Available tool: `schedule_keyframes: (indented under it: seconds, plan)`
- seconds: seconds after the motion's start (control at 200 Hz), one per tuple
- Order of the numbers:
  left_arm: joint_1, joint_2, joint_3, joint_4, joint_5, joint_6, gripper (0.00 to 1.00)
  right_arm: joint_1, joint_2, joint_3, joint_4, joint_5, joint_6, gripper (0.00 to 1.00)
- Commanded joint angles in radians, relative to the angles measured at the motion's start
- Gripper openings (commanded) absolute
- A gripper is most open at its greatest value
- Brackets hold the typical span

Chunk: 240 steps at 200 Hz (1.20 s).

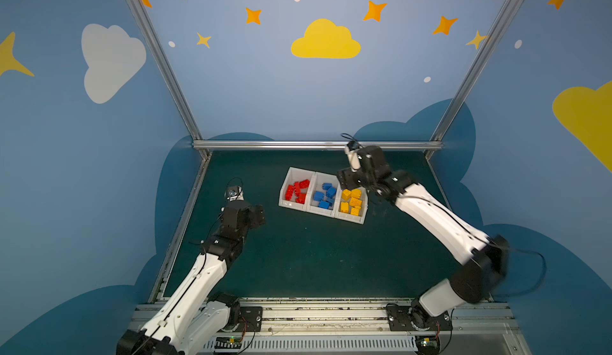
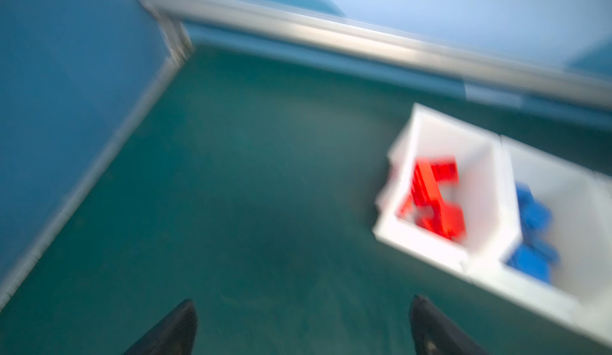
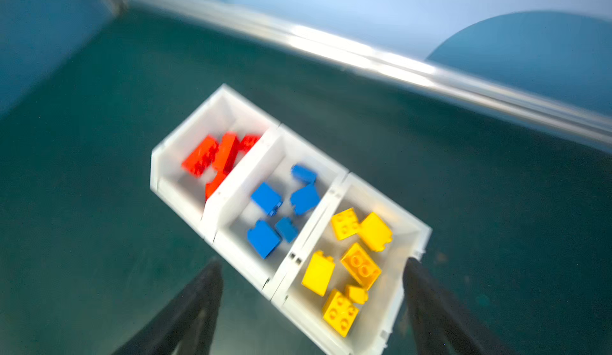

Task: Sort the legos into containers by color
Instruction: Place the lego in the container, then reset both arms

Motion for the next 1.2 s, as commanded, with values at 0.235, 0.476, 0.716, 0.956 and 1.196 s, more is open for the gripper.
schedule_keyframes:
  seconds: [0.235,0.476,0.716,0.956,1.196]
  plan:
    - [0.141,0.328,-0.142,0.538,-0.079,0.187,0.99,-0.333,-0.464,-0.863,0.697,0.184,-0.057,0.91]
    - [0.239,0.653,-0.17,0.958,0.283,0.281,0.99,-0.515,-0.16,-0.898,0.803,0.004,0.006,0.98]
    - [0.239,0.65,-0.17,0.952,0.3,0.28,0.99,-0.502,0.001,-0.897,0.96,-0.018,-0.049,0.99]
    - [0.239,0.628,-0.157,0.894,0.313,0.302,0.99,-0.519,0.0,-0.876,0.915,-0.029,-0.002,0.99]
    - [0.238,0.627,-0.154,0.89,0.316,0.308,0.99,-0.52,0.0,-0.876,0.914,-0.03,-0.002,0.99]
